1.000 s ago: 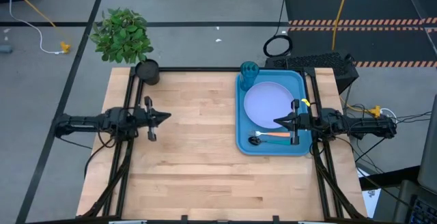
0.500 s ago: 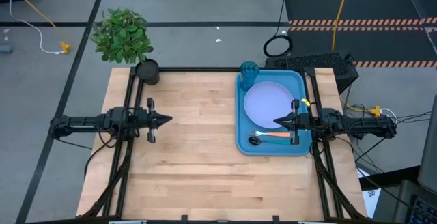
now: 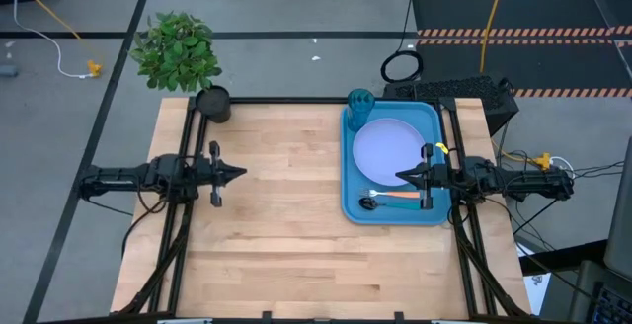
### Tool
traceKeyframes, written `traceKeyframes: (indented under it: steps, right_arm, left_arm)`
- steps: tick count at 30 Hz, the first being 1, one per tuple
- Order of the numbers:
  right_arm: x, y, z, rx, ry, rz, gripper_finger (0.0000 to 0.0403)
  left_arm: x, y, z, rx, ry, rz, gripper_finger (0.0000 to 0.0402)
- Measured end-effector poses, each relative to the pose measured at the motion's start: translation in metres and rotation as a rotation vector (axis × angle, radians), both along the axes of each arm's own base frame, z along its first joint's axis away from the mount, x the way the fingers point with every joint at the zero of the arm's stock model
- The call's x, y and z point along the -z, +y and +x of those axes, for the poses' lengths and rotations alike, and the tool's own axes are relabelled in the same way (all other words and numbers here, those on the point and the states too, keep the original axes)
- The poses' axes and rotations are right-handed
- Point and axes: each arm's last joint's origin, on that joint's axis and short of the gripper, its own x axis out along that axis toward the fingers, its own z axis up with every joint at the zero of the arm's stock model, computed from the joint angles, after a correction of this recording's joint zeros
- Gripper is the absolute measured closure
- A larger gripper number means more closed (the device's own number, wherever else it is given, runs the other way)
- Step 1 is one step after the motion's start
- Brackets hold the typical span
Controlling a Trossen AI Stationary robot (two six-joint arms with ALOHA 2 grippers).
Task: Pick and place plate/cup/fork/spoon on tray
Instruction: Return to Home Position
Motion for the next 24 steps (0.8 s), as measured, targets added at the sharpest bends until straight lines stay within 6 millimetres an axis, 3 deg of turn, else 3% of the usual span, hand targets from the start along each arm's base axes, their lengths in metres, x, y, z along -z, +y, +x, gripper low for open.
traceKeyframes:
  steps: [7, 24]
  right_arm:
    - [0.0001, 0.0000, 0.0000, 0.000, 0.000, 0.000, 0.0403]
    - [-0.0005, 0.0000, 0.0000, 0.000, -0.005, 0.000, 0.0403]
  left_arm:
    - [0.0027, 0.0007, 0.0030, -0.026, -0.084, 0.006, 0.0400]
    - [0.0031, -0.0040, 0.0031, 0.027, -0.080, -0.013, 0.0400]
